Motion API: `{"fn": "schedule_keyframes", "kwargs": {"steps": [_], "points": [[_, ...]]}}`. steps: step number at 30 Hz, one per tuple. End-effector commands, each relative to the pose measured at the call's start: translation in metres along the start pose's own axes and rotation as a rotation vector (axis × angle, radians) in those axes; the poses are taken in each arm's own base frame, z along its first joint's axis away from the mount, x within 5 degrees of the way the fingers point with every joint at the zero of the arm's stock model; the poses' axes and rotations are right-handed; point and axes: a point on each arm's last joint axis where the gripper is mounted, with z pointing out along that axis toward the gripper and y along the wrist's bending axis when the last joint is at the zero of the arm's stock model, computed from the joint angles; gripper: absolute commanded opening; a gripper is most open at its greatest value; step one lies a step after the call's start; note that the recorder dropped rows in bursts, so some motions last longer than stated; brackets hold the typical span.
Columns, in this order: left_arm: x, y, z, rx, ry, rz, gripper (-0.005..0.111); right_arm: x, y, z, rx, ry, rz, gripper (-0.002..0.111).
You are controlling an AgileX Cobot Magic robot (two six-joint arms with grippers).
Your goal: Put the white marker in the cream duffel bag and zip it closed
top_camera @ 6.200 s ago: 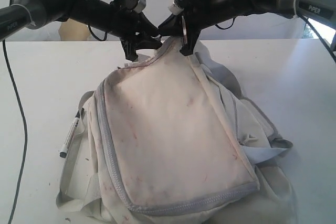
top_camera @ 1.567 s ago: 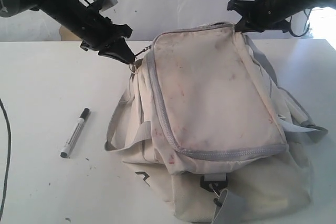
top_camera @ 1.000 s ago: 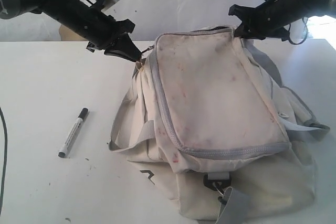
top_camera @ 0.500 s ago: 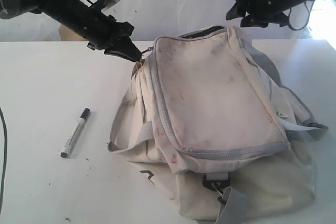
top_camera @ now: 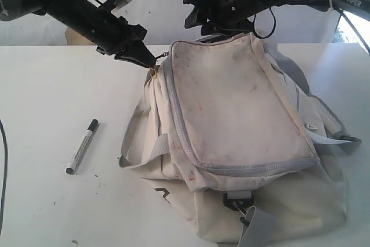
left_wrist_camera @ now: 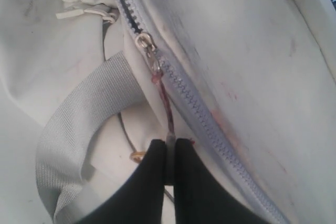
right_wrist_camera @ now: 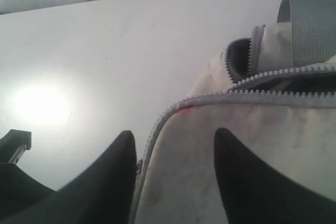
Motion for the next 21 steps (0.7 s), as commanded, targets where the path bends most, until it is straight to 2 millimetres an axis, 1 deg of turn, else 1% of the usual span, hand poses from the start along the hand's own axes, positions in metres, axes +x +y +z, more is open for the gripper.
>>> {"fn": "schedule_keyframes", "kwargs": {"steps": [1,4,7,11,17,21], "points": [[-0.001,-0.004,-0.005,0.015,-0.009,0.001,0.0,-0.003,0.003,-0.004,-0.004,-0.011,-0.017,0.044],[-0.001,-0.004,-0.005,0.015,-0.009,0.006,0.0,-0.002,0.008,-0.002,-0.009,-0.022,-0.027,0.044],[-0.001,-0.004,-0.005,0.015,-0.009,0.008,0.0,-0.002,0.016,0.002,-0.007,-0.054,-0.109,0.044],[-0.001,-0.005,-0.004,0.022,-0.013,0.044,0.0,0.002,0.021,0.009,-0.016,-0.05,-0.118,0.044],[-0.001,-0.004,-0.005,0.013,-0.009,0.089,0.0,0.016,0.008,0.029,-0.01,0.02,-0.11,0.044],[0.002,0.001,-0.005,-0.03,0.028,0.179,0.0,0.017,0.007,0.032,-0.025,0.018,-0.082,0.044]]}}
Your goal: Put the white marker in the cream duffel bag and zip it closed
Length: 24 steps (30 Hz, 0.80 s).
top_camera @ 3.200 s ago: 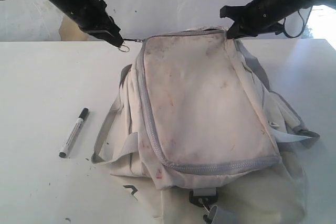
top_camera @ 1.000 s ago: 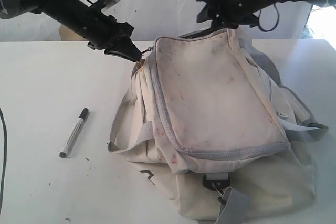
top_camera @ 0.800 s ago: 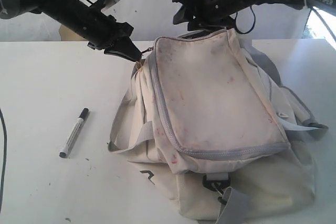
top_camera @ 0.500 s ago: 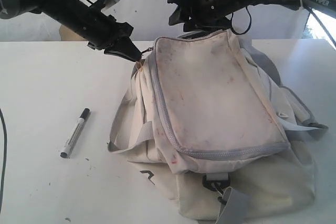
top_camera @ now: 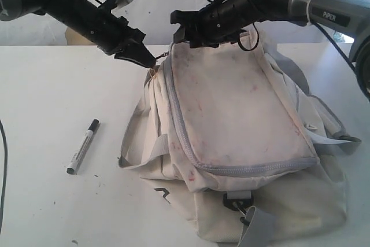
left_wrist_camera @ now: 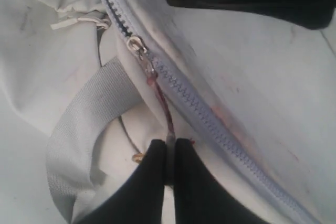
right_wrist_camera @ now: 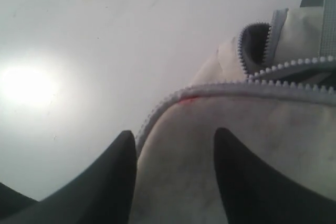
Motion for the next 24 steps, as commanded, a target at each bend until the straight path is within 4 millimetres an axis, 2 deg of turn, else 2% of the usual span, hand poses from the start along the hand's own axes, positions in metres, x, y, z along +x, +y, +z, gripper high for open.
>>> {"fn": "schedule_keyframes", "kwargs": {"steps": [1,6,19,24], "points": [[0.001,0.0,-0.005,-0.022,0.018,0.065,0.0,-0.003,0.002,-0.001,-0.027,-0.021,0.023,0.044],[-0.001,-0.009,0.003,-0.003,0.023,0.082,0.0,-0.008,0.002,-0.001,-0.03,-0.074,0.051,0.044],[-0.012,-0.025,0.006,0.123,-0.084,0.037,0.0,-0.009,0.0,0.0,-0.02,-0.097,0.061,0.044],[-0.012,-0.027,0.008,0.12,-0.073,0.035,0.0,-0.01,0.0,-0.001,-0.018,-0.108,0.067,0.054]]}}
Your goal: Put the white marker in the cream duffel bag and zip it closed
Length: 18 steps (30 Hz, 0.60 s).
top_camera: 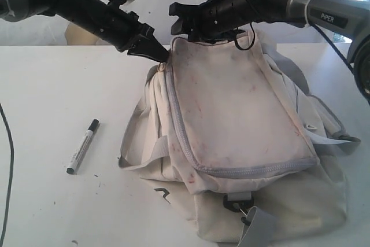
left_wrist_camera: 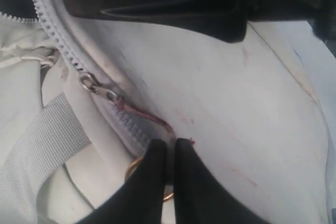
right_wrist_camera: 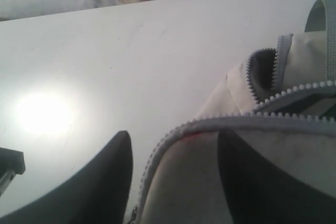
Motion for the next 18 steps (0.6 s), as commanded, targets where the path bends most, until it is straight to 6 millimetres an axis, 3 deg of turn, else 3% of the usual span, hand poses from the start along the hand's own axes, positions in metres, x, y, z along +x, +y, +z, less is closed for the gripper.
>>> {"fn": "schedule_keyframes", "kwargs": {"steps": [1,9,18], "points": [[-0.003,-0.009,0.001,0.026,-0.008,-0.014,0.0,-0.004,-0.001,-0.002,0.005,-0.031,0.005,0.054],[-0.005,-0.013,0.003,0.051,-0.027,-0.025,0.0,0.002,0.005,0.006,-0.005,-0.024,0.009,0.054],[-0.004,-0.012,0.003,0.034,-0.01,-0.016,0.0,0.013,-0.006,0.022,0.004,-0.001,0.038,0.054]]}}
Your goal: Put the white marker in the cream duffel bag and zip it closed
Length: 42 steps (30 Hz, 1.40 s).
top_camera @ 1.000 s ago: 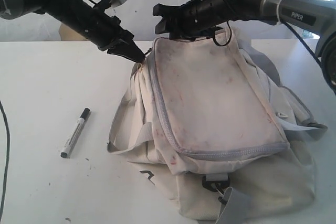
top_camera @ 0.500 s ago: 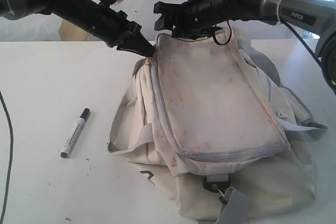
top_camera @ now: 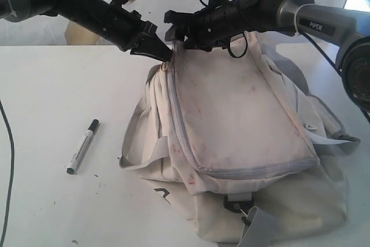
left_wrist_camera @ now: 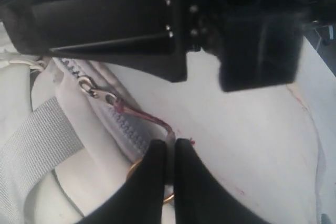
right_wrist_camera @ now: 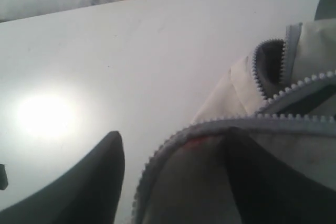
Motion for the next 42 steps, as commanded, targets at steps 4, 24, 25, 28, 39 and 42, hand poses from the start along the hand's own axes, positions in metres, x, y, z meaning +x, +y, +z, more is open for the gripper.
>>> {"fn": "schedule_keyframes", "kwargs": {"steps": [4,24,25,28,39,42], "points": [[0.002,-0.004,0.0,-0.024,0.036,0.024,0.0,0.002,-0.002,0.005,0.003,-0.008,0.011,0.053],[0.005,0.0,-0.001,-0.061,0.073,0.045,0.0,0.003,-0.004,0.004,0.0,0.005,0.027,0.0],[0.003,-0.002,-0.001,-0.045,0.057,0.037,0.0,0.005,-0.001,0.005,-0.007,0.019,0.025,0.002],[0.0,-0.006,0.001,-0.008,0.026,0.022,0.0,0.007,0.0,0.005,-0.016,0.042,0.025,0.014],[0.006,-0.009,0.011,-0.065,0.115,0.101,0.0,0.007,0.0,0.005,-0.017,0.045,0.025,0.057],[0.007,-0.007,0.011,-0.083,0.133,0.109,0.0,0.007,-0.001,0.005,-0.007,0.048,0.011,0.05]]}}
